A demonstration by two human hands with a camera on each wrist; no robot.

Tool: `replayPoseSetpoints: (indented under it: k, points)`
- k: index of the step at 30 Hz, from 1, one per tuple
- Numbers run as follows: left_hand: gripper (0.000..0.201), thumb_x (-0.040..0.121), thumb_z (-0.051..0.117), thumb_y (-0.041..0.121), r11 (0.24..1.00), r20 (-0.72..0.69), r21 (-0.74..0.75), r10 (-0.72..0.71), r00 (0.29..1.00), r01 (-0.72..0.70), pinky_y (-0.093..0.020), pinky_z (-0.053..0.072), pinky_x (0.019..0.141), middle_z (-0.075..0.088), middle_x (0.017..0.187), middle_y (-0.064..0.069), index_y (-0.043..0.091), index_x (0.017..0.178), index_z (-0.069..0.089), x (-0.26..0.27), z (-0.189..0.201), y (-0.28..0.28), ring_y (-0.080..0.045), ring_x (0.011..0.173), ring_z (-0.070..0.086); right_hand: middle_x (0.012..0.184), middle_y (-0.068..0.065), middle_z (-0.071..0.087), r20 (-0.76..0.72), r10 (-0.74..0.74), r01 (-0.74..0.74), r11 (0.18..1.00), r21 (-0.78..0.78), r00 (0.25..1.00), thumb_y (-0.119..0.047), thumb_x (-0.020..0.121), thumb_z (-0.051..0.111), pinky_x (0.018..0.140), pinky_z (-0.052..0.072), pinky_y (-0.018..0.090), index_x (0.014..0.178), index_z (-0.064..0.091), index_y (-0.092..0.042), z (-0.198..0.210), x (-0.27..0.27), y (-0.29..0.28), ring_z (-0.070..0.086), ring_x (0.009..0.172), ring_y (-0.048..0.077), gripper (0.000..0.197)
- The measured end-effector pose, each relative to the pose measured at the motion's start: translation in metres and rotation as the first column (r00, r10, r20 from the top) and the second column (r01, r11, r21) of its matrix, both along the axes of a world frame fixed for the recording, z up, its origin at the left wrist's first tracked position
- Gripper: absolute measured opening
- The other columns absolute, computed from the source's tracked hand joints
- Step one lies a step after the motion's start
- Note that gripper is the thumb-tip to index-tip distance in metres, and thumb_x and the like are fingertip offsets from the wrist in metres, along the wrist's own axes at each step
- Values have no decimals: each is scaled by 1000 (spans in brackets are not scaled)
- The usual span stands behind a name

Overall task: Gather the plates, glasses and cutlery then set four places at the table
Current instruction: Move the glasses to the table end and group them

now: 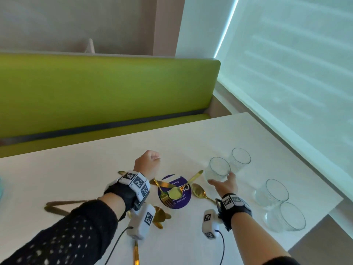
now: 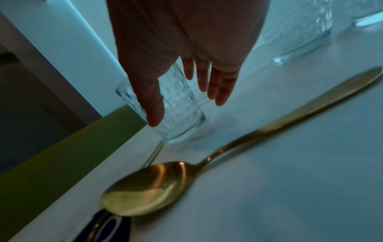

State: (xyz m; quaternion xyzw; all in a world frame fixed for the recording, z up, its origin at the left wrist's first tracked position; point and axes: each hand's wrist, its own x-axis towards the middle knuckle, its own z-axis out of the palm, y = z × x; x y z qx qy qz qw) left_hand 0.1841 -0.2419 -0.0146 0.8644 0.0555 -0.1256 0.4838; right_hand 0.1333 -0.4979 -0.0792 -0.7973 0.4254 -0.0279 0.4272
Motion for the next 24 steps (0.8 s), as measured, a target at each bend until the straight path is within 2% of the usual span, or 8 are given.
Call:
replayPoseSetpoints:
  k: [6,10,11,14,17,20,22,24]
  points:
    - [26,93,49,18,1000,-16,13,-20,1000,21,-26,42,95,62,120,-3,13,117,58,7,-7,-33,-22,110,61,134,10,53,105,50,-48,999,-20,993,-21,62,86,105,39,37,140,35,-14,-26,12,-10,48,125,28,93]
    - [27,90,54,22,999,-27,22,-43,999,43,-33,42,104,64,119,0,16,116,57,8,-11,-45,-21,110,60,125,6,58,161,73,-66,997,-50,984,-21,63,85,98,41,35,129,44,-16,-29,16,-10,52,117,25,78]
    - [29,89,56,22,997,-30,31,-68,997,69,-30,41,104,63,120,1,17,118,56,7,-11,-48,-20,112,58,122,6,58,169,84,-76,996,-53,982,-21,63,85,96,42,34,128,45,-16,-27,15,-9,53,115,25,76]
    - [45,86,61,23,979,-55,39,-197,979,199,-20,39,90,58,125,1,18,128,48,3,-10,-59,-17,114,56,110,0,59,231,163,-160,987,-34,959,-21,62,85,85,43,28,123,49,-16,-14,16,-6,56,104,22,71]
    - [71,78,72,23,942,-58,26,-332,942,334,-19,39,93,50,138,1,23,140,36,-1,-11,-74,-15,120,52,100,-7,58,292,287,-306,952,24,912,-18,60,87,83,50,32,119,51,-19,5,17,2,60,95,20,70]
    - [95,68,80,24,910,-26,13,-414,910,415,-20,38,96,47,142,2,24,146,25,-6,-11,-89,-15,130,45,101,-4,61,363,355,-421,899,120,862,-11,56,88,80,53,30,116,52,-20,21,17,10,62,92,19,70]
    - [98,65,83,25,921,20,-8,-388,921,388,-18,42,90,54,134,2,23,145,27,-9,-8,-97,-15,121,52,102,5,65,403,355,-459,866,199,844,-15,50,85,75,54,27,113,52,-19,28,16,12,64,89,18,71]
    - [93,63,84,28,939,50,-26,-342,938,343,-16,44,85,60,125,2,21,141,34,-10,-6,-102,-12,107,57,98,6,68,421,343,-474,841,261,840,-20,48,81,70,53,22,116,52,-13,32,14,12,65,84,13,74]
